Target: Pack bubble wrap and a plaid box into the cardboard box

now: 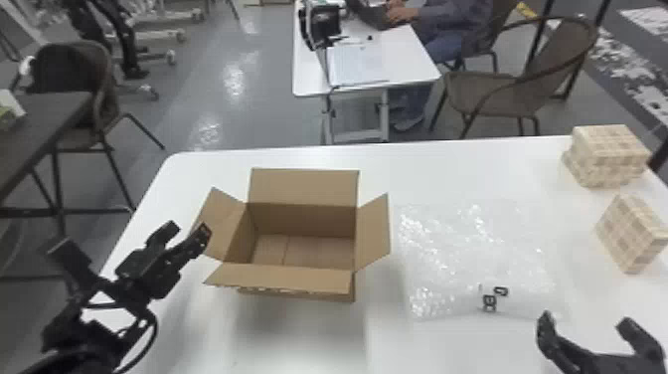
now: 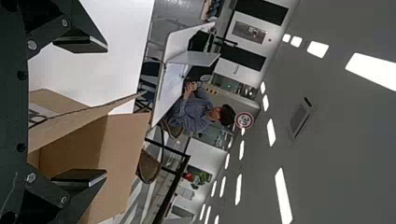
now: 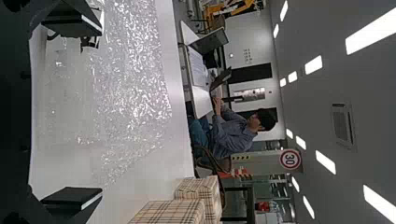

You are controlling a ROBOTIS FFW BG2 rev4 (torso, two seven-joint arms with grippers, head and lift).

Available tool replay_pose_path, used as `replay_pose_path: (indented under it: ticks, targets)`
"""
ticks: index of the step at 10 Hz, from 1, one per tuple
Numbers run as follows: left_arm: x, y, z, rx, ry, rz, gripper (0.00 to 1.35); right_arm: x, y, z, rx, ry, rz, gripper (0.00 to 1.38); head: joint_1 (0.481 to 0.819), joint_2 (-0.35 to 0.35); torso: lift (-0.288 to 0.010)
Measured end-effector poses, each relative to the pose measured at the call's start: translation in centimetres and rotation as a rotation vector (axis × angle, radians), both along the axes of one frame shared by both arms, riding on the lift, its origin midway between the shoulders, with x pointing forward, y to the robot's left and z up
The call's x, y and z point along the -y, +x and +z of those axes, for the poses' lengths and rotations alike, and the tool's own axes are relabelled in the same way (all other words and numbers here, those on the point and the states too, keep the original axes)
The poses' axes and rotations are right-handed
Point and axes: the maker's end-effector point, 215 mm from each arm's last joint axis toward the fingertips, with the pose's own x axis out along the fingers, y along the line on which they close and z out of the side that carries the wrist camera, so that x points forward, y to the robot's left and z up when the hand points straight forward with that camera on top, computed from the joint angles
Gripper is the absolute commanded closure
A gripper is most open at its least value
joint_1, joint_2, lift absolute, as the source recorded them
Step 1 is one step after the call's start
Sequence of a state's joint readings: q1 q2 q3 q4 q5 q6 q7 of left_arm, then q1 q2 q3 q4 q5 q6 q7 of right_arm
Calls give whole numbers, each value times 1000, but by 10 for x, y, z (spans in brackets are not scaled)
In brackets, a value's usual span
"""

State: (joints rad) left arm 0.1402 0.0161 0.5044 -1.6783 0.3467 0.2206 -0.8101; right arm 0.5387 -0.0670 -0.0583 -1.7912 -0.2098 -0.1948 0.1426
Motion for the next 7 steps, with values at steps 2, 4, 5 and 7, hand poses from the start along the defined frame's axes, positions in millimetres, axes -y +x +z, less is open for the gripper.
replay_pose_path:
  ticks: [2, 4, 5, 7]
  targets:
    - [14, 13, -5, -4, -21, -32, 355, 1, 0, -1, -2, 12, -4, 85, 695, 95, -110]
    - [15, 19, -12, -13, -8, -34, 713, 0, 2, 0, 1, 13, -1, 87, 695, 89, -110]
    - [11, 21, -11, -9, 6, -18, 832, -1, 2, -1, 0, 14, 0, 88, 695, 95, -110]
    - [6, 22, -9, 4, 20, -4, 1059, -1, 2, -1, -1, 16, 2, 91, 695, 100, -110]
